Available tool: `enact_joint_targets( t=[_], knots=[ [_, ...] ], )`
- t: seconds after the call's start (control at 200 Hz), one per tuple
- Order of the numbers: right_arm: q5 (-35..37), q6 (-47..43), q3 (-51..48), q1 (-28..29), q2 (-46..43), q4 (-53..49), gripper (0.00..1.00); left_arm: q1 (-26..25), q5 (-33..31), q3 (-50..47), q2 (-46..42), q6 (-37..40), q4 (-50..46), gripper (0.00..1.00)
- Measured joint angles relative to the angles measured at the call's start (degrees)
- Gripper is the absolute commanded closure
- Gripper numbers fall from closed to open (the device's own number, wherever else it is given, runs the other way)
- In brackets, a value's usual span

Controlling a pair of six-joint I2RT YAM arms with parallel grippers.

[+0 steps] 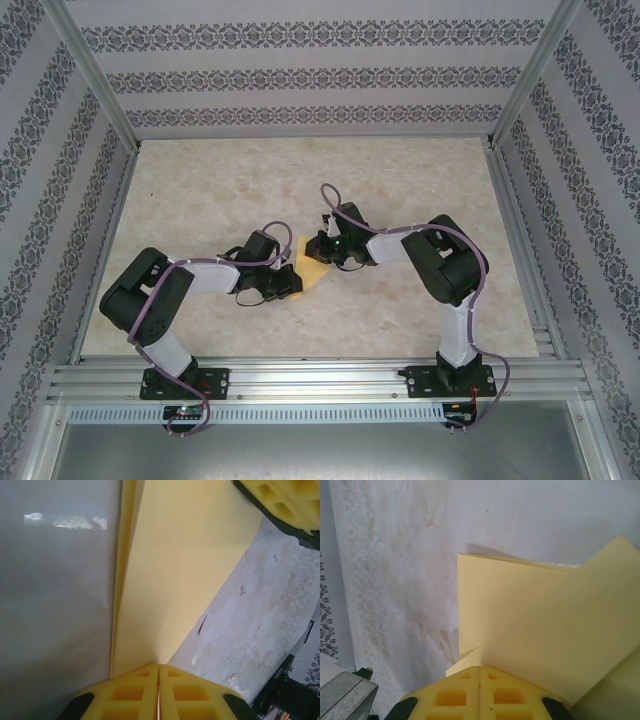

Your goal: Fold a paper plane with a square sheet of paper (pick it up from the middle)

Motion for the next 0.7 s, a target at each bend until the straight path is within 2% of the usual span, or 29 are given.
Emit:
enact_joint_targets(
  t=[0.699],
  knots=[
    [0.59, -1.31, 0.98, 0.00, 0.02, -2.12, 0.94, 0.00, -0.79, -1.84, -3.39, 3.72, -4.70, 0.93]
  ],
)
